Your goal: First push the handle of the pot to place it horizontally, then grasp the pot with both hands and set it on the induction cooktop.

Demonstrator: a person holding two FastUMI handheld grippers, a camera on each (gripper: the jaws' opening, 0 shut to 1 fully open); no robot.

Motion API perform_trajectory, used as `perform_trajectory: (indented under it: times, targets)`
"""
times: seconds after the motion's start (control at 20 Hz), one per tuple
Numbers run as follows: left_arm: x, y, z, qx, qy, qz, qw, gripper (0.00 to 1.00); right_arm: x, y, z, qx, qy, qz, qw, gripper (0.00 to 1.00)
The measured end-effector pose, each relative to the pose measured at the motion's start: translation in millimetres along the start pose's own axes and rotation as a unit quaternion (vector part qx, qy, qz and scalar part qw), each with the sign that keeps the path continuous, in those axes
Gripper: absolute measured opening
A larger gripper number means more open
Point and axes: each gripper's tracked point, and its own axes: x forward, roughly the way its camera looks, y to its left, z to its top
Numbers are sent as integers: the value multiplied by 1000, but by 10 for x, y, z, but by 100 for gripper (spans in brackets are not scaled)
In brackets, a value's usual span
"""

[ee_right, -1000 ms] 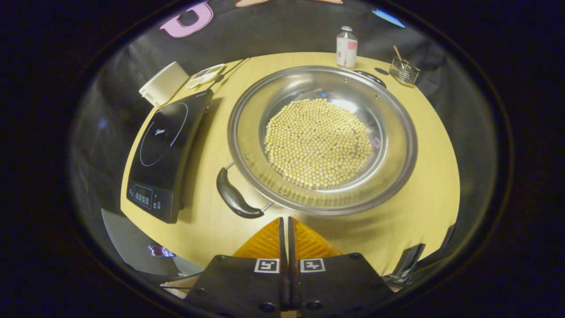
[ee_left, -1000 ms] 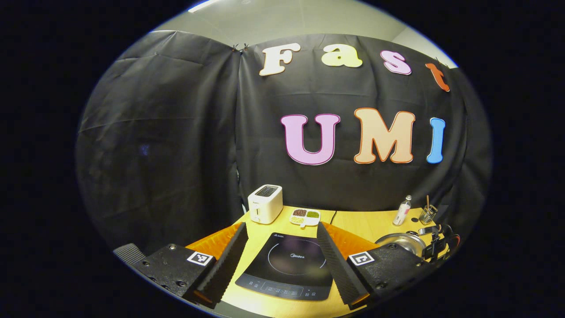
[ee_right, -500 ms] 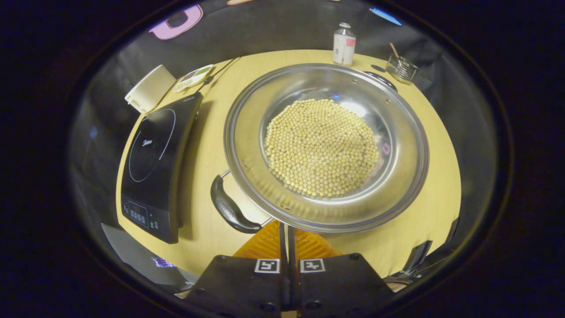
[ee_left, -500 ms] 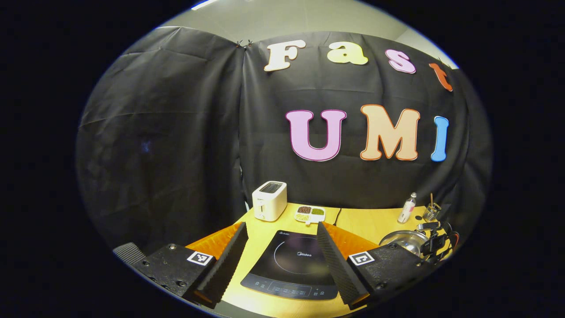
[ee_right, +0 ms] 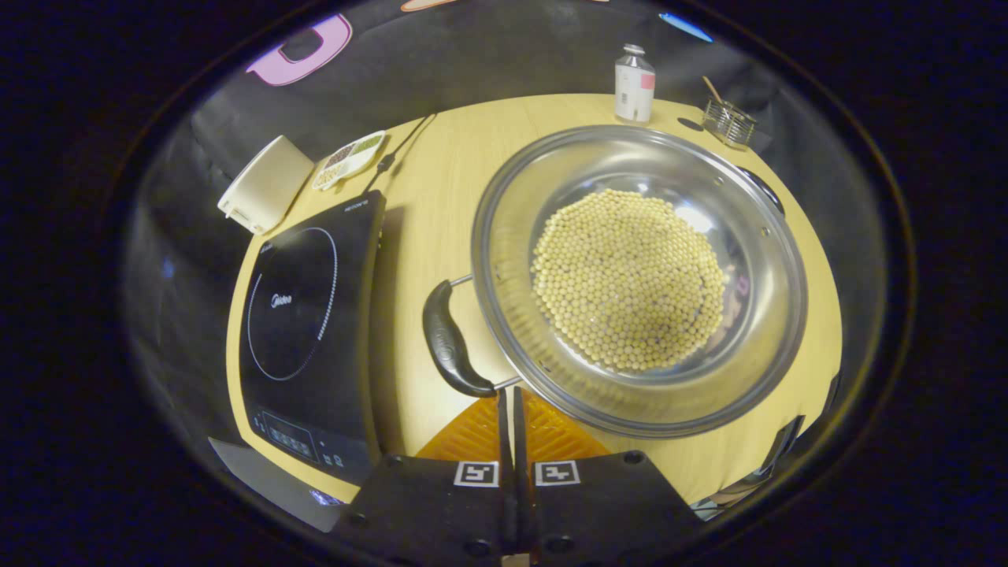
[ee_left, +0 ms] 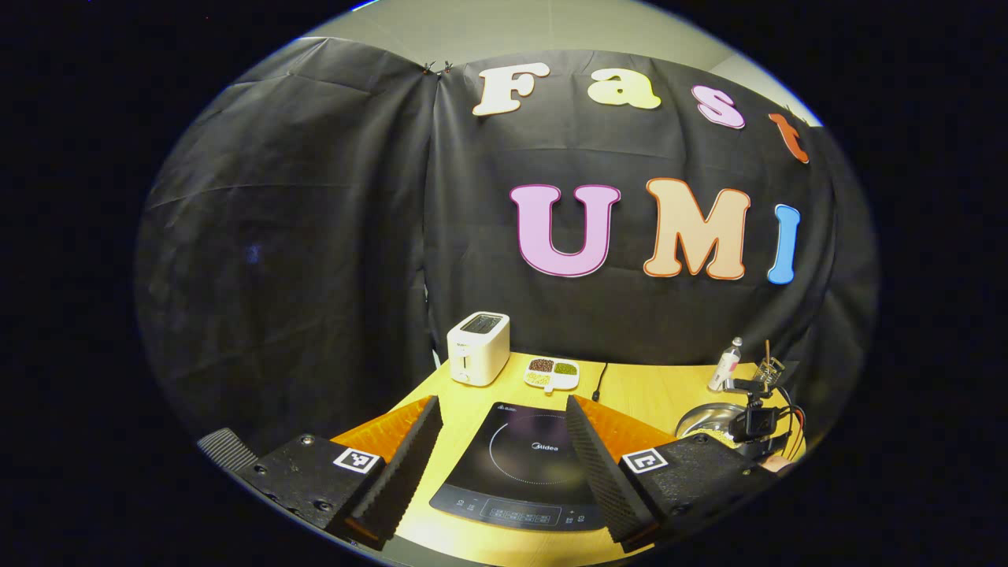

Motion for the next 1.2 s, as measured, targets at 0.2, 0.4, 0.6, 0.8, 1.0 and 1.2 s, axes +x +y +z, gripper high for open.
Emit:
perform_trajectory:
  times: [0.2,0.4,0.6,0.8,1.0,1.2]
  targets:
    - [-11,61,-86,-6,11,2,1000,96,58,142,143,20,-2,5,1000,2]
    - [-32,90,-149,-7,19,1,1000,93,95,216,252,41,-6,5,999,3]
    - [-55,109,-241,-12,28,-3,1000,96,138,267,363,60,-13,4,998,3]
    - [-101,143,-273,-17,31,-4,999,93,193,315,494,67,-24,2,997,3]
    - [-125,185,-281,-12,32,-4,999,96,212,352,575,60,-31,-2,998,3]
    - [-112,125,-284,-7,34,-19,999,94,91,432,529,46,-29,24,998,0]
